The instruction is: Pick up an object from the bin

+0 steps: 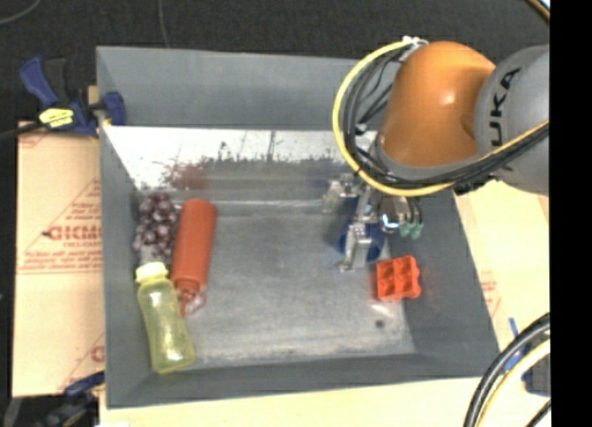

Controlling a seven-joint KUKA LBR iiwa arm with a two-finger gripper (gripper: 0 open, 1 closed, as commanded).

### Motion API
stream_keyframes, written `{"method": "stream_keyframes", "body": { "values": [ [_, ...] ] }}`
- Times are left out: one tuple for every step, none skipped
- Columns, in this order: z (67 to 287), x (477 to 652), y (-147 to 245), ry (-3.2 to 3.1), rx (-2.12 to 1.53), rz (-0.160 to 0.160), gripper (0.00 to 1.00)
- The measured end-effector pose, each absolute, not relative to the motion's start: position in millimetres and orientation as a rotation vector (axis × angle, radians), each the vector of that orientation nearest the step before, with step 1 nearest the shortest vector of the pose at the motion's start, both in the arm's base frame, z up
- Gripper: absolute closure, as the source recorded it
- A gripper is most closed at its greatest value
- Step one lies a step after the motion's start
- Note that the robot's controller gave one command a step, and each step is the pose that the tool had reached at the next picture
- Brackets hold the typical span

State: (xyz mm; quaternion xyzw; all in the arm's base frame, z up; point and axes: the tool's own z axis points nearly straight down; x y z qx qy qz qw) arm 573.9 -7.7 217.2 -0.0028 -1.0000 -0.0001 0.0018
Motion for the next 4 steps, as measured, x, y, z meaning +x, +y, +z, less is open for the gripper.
{"method": "stream_keyframes", "body": {
  "values": [
    [221.2, 575.5, -7.8, -3.146, -0.009, 0.000, 0.00],
    [82.2, 612.1, -88.5, -3.149, -0.160, -0.001, 0.00],
    [61.5, 621.9, -92.9, -3.158, 0.167, 0.008, 0.00],
    [71.4, 632.4, -114.7, -3.153, 0.155, 0.003, 0.00]
  ]
}}
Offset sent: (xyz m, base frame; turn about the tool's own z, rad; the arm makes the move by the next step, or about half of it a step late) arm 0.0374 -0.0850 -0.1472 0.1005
